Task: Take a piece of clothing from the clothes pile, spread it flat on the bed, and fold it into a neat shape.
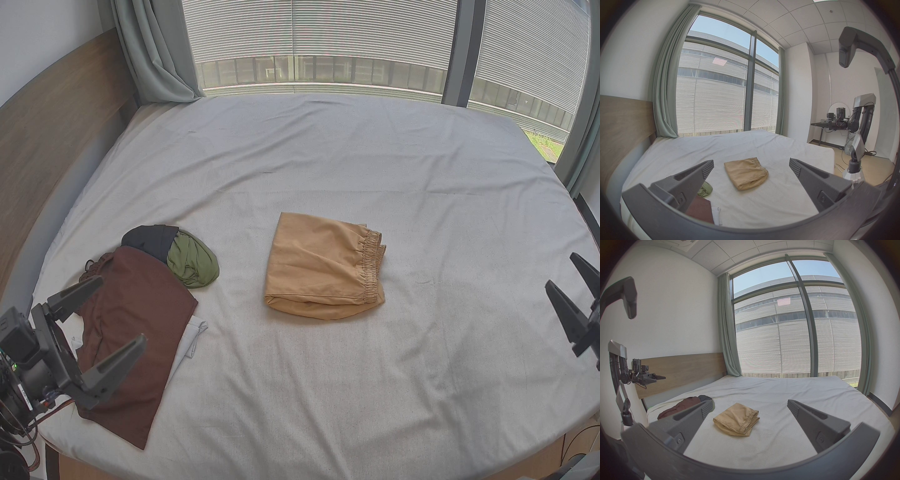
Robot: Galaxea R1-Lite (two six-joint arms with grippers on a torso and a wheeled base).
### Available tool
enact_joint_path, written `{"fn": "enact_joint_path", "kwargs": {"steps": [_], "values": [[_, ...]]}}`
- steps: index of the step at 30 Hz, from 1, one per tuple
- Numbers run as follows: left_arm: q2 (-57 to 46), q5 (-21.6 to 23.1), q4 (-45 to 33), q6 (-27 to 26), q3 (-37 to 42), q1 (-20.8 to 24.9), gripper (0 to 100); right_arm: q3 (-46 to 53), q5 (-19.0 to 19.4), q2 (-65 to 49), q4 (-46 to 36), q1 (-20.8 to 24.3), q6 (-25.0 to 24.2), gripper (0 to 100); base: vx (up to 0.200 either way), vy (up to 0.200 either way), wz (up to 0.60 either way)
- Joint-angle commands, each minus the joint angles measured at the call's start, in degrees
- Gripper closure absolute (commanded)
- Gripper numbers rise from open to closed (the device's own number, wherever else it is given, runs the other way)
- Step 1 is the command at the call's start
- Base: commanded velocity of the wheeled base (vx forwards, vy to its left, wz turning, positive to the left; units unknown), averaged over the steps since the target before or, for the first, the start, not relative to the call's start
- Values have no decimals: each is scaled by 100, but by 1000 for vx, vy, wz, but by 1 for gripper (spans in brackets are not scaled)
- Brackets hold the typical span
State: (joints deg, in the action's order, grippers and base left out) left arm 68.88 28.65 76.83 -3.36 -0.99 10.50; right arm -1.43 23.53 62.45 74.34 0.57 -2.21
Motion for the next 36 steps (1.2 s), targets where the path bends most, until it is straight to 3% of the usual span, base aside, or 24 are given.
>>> {"fn": "enact_joint_path", "kwargs": {"steps": [1,7,16,17,18,19,21,23,26,28,29,33,36], "values": [[-1755,-43,-1126,-103,99,-21,0,143,11,-2141,-1369,-128,-34,0,0,0,0],[-2695,-61,-2005,-103,99,-21,0,143,11,-3863,-3426,-110,-52,0,0,0,0],[-4181,-114,-3341,-182,90,-56,0,143,3,-5841,-5588,-136,-140,0,0,0,0],[-4594,-202,-3771,-182,90,-56,0,143,-41,-6245,-6476,-66,-140,0,0,0,0],[-4761,-228,-3974,-182,90,-56,0,143,-59,-6245,-6766,-57,-157,0,0,0,0],[-4761,-228,-3974,-182,90,-56,0,143,-59,-6245,-6766,-57,-157,0,0,0,0],[-5719,-342,-4984,-156,90,-56,0,143,-173,-6245,-7030,-49,-192,0,0,0,0],[-6369,-474,-5740,-138,99,-56,0,143,-402,-6245,-7030,-57,-69,0,0,0,0],[-6369,-914,-5925,-138,99,-65,0,143,-1535,-6245,-7135,-49,440,0,0,0,0],[-6369,-1248,-5977,-94,99,-92,0,143,-2300,-6245,-7197,-49,502,0,0,0,0],[-6360,-1397,-6109,-103,99,-136,0,143,-2485,-6245,-7205,-57,423,0,0,0,0],[-6369,-2179,-6839,-121,99,-346,0,143,-2660,-6245,-7240,-57,19,0,0,0,0],[-6369,-2390,-7067,-85,99,-408,0,143,-2660,-6245,-7276,-57,19,0,0,0,0]]}}
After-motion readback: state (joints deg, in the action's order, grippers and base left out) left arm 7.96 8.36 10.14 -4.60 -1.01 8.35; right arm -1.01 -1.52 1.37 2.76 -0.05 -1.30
